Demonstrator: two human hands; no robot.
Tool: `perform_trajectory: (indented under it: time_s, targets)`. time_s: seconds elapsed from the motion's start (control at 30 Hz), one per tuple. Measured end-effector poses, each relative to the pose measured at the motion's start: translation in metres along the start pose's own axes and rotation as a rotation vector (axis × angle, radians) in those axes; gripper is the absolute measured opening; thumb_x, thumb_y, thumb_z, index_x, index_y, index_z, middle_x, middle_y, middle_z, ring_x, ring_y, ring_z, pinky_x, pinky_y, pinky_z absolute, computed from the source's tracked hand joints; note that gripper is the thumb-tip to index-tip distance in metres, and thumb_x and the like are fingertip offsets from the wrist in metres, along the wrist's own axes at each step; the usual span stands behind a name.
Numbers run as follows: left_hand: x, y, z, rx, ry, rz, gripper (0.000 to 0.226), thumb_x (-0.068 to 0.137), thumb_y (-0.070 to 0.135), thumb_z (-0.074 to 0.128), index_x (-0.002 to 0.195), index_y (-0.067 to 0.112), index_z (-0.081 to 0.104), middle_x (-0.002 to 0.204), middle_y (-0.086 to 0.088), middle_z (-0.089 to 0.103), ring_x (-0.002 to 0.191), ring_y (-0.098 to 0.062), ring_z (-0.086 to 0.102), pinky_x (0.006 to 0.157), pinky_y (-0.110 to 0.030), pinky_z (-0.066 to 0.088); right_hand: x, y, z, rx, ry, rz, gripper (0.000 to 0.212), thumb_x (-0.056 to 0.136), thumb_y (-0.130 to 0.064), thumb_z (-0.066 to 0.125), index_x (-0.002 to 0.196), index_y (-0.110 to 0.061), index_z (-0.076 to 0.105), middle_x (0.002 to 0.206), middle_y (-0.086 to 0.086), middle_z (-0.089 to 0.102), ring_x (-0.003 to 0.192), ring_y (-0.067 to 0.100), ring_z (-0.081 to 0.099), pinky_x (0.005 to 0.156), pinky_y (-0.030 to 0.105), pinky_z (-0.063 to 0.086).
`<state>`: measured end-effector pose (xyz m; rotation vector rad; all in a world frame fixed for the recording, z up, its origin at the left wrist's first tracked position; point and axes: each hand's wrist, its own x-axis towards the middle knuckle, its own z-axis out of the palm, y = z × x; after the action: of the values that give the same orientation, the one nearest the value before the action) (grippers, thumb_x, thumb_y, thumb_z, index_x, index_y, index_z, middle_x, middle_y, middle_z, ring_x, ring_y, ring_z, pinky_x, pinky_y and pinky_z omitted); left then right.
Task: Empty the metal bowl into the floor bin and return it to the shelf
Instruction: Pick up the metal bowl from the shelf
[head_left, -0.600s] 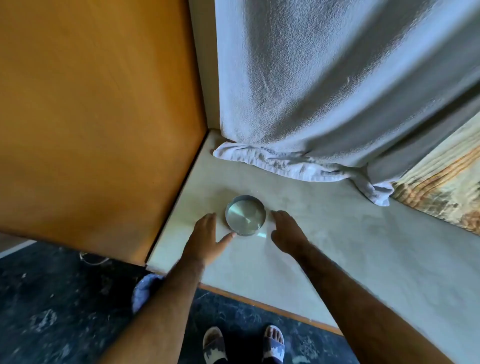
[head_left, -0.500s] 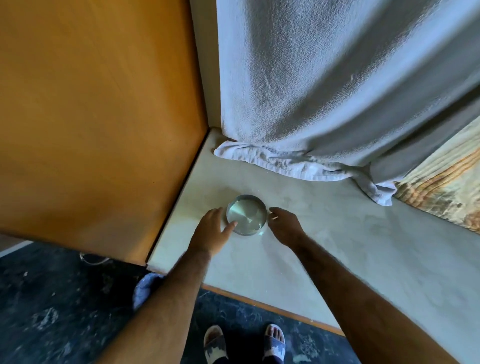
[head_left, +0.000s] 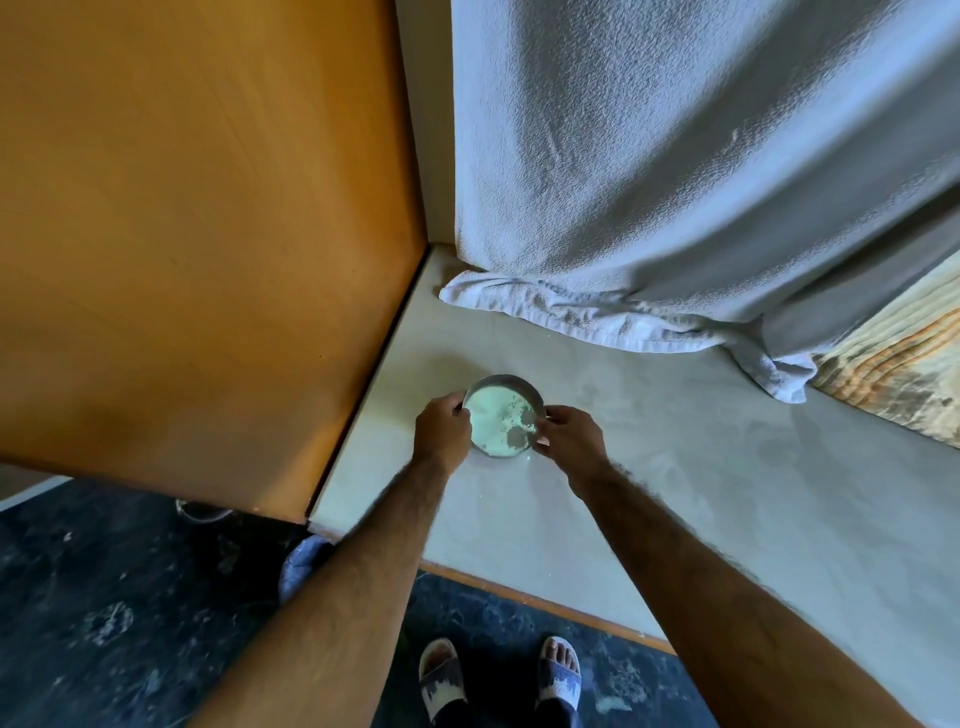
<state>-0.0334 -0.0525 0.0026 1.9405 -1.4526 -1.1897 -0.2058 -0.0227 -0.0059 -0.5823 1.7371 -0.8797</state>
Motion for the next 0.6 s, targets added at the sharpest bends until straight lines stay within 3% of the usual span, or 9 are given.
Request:
perform_trajectory:
  time_s: [0.07,0.13,0.23,0.37,0.6]
  targets:
    - [0.000,0.001,-0.005,-0.113,0.003,-0.035,0.035,0.084,0.012,0.047,0.107,0.015,0.072,0.101,-0.002,0.072,0.091,-0.023,0.064,0.070,-0.029,0.059,-0.003,-0.001,0.003,0.022,0.005,-0.017,0.024,0.089,-0.006,0.062,0.108,-0.006,0.075,0.106,0.015,0.076,0.097,0.029,0.074,0.084,0.037,0.063]
    - [0.000,-0.001,-0.014,-0.212,-0.003,-0.051,0.033,0.082,0.019,0.051,0.107,0.018,0.072,0.102,0.000,0.072,0.095,-0.026,0.067,0.077,-0.045,0.061,-0.011,-0.005,0.004,0.051,0.015,-0.037,0.025,0.090,-0.010,0.063,0.111,-0.008,0.075,0.104,0.013,0.076,0.092,0.027,0.074,0.085,0.037,0.062]
    - [-0.008,0.000,-0.025,-0.295,-0.023,-0.036,0.033,0.083,0.021,0.054,0.112,0.020,0.071,0.105,0.002,0.072,0.098,-0.024,0.067,0.078,-0.046,0.061,-0.022,-0.005,0.002,0.142,-0.010,-0.030,0.024,0.089,-0.017,0.067,0.110,-0.010,0.077,0.103,0.013,0.077,0.083,0.022,0.069,0.086,0.038,0.060]
    - [-0.029,-0.006,-0.039,-0.397,-0.054,-0.025,0.033,0.090,0.016,0.056,0.122,0.015,0.066,0.119,-0.004,0.068,0.105,-0.027,0.065,0.078,-0.047,0.061,-0.045,-0.003,0.000,0.295,-0.099,-0.038,0.027,0.089,-0.014,0.070,0.115,-0.005,0.074,0.110,0.015,0.077,0.095,0.027,0.075,0.083,0.033,0.062]
    - [-0.088,-0.048,-0.062,-0.560,-0.074,-0.091,0.034,0.091,0.014,0.063,0.125,0.010,0.064,0.126,-0.009,0.064,0.110,-0.029,0.063,0.082,-0.048,0.060,-0.105,0.013,0.007,0.257,-0.210,-0.042,0.030,0.092,-0.021,0.069,0.121,-0.012,0.070,0.115,0.014,0.075,0.098,0.035,0.075,0.084,0.043,0.063]
